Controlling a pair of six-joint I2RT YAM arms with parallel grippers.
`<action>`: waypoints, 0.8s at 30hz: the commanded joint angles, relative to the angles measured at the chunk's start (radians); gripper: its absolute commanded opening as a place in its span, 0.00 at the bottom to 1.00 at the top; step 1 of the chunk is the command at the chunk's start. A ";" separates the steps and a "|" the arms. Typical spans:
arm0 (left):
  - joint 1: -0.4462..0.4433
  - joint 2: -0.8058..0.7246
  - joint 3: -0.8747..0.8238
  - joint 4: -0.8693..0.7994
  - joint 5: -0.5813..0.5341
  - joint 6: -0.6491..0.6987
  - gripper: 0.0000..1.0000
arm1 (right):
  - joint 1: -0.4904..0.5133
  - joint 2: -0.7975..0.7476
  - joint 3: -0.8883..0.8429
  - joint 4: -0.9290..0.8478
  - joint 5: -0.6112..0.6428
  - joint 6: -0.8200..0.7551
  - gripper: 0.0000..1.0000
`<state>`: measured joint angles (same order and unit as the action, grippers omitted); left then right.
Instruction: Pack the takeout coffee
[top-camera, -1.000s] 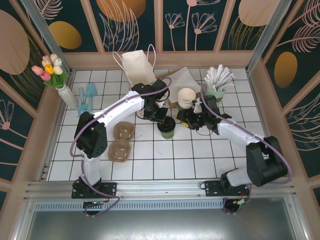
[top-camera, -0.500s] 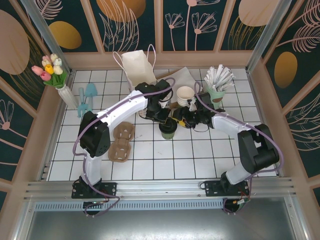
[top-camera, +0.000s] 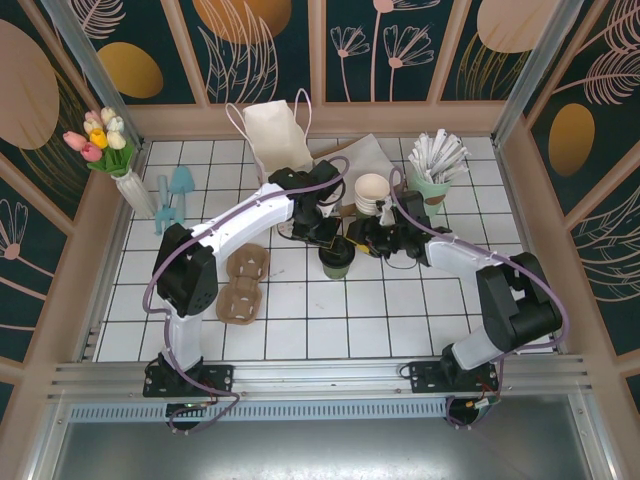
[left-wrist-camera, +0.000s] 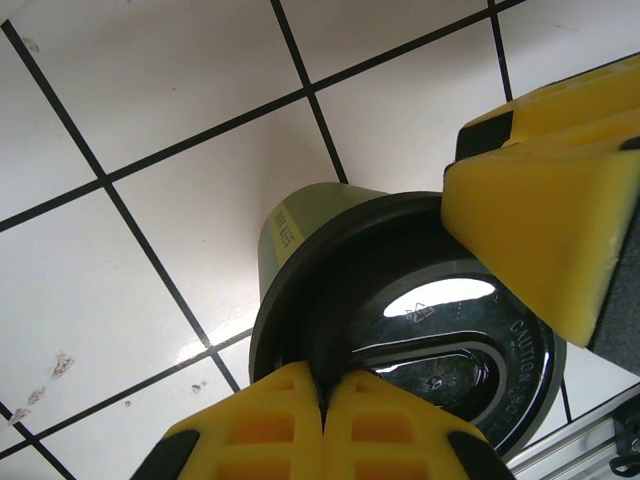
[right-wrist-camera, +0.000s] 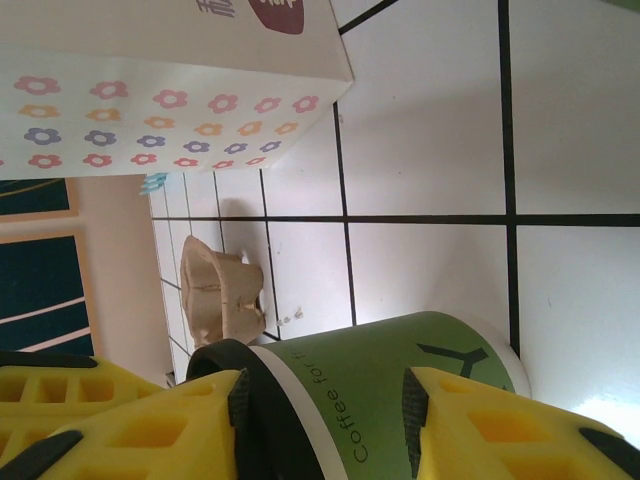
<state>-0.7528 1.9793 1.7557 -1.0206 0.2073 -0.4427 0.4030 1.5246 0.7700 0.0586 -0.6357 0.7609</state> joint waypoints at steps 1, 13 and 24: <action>-0.005 0.059 -0.053 -0.029 -0.027 -0.022 0.00 | 0.056 0.042 -0.052 -0.232 0.068 -0.050 0.46; -0.005 0.057 -0.006 -0.042 -0.037 -0.037 0.00 | 0.079 -0.274 -0.084 -0.165 0.136 -0.273 0.81; -0.005 0.061 0.004 -0.046 -0.032 -0.036 0.00 | 0.186 -0.337 -0.165 -0.122 0.286 -0.388 0.96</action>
<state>-0.7528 1.9842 1.7706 -1.0332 0.2005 -0.4656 0.5720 1.1770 0.6041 -0.0795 -0.4175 0.4236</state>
